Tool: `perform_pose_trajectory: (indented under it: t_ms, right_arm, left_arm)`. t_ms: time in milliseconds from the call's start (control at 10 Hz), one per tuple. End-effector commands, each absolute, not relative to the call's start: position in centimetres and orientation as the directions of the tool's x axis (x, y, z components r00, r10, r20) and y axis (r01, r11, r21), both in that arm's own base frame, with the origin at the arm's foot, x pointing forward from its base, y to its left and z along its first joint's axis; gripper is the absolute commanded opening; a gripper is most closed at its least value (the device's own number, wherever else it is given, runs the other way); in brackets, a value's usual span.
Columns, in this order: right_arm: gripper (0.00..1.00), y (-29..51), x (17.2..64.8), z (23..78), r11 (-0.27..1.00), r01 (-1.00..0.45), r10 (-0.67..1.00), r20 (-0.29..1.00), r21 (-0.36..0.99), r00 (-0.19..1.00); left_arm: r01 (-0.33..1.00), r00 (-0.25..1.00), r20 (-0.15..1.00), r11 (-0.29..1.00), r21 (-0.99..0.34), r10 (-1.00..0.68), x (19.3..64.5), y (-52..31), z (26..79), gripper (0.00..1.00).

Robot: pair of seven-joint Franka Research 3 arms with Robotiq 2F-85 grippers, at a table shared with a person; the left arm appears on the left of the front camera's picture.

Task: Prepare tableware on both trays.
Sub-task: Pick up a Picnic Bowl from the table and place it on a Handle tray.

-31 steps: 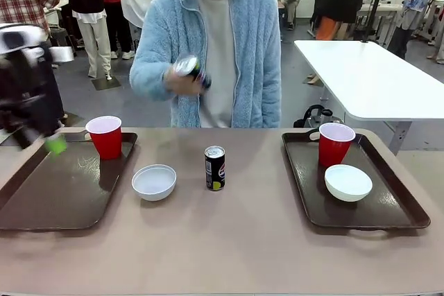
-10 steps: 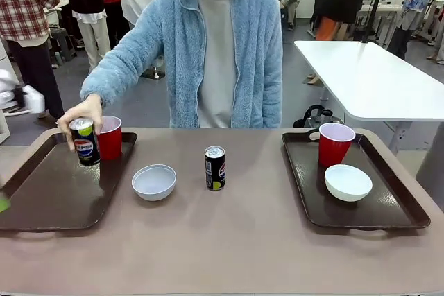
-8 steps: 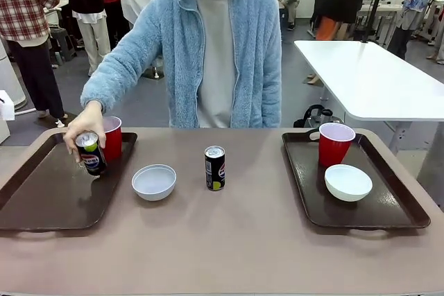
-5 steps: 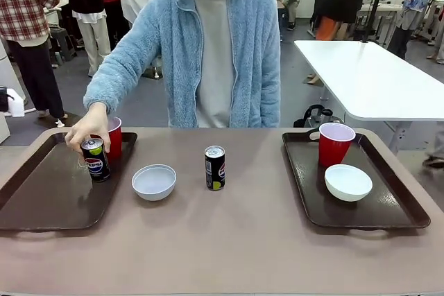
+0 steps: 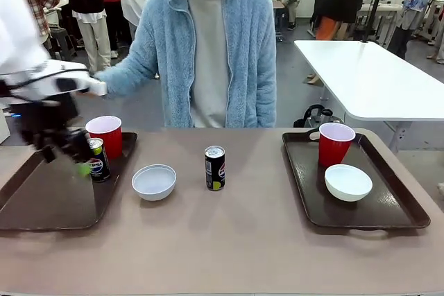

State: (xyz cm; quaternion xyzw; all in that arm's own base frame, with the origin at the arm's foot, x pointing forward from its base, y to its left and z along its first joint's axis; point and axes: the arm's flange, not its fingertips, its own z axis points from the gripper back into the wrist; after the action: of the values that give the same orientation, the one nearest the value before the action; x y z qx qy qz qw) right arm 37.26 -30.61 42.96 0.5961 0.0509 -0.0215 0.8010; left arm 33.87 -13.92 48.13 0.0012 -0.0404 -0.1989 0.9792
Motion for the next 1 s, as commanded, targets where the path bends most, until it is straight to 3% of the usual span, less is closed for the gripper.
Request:
perform_pose_trajectory:
  t_ms: [0, 200, 300, 400, 800, 900]
  right_arm:
    - [1.00, -30.5, 37.2, 43.1, 0.289, 0.100, 0.028, -0.113, 0.952, 0.993]
    - [1.00, -30.5, 37.2, 43.1, 0.289, 0.100, 0.028, -0.113, 0.952, 0.993]
    - [1.00, -30.5, 37.2, 43.1, 0.289, 0.100, 0.028, -0.113, 0.952, 0.993]
    - [1.00, -30.5, 37.2, 43.1, 0.289, 0.100, 0.028, -0.113, 0.952, 0.993]
    - [1.00, -30.5, 37.2, 43.1, 0.289, 0.100, 0.028, -0.113, 0.952, 0.993]
    - [1.00, -30.5, 37.2, 43.1, 0.289, 0.100, 0.028, -0.113, 0.952, 0.993]
  left_arm:
    - [0.237, 0.964, 0.114, 0.970, 0.052, -0.242, 38.7, -16.0, 47.7, 1.00]
    - [0.207, 0.970, 0.138, 0.978, -0.033, -0.200, 41.2, -17.0, 46.2, 1.00]
    - [0.257, 0.961, 0.133, 0.962, -0.088, -0.244, 40.4, -17.0, 46.2, 1.00]
    - [0.239, 0.963, 0.131, 0.971, -0.008, -0.236, 40.7, -16.7, 46.4, 1.00]
    - [0.235, 0.964, 0.131, 0.972, -0.027, -0.230, 41.2, -16.9, 46.1, 1.00]
    - [0.215, 0.971, 0.117, 0.976, -0.024, -0.211, 42.5, -17.9, 44.0, 1.00]
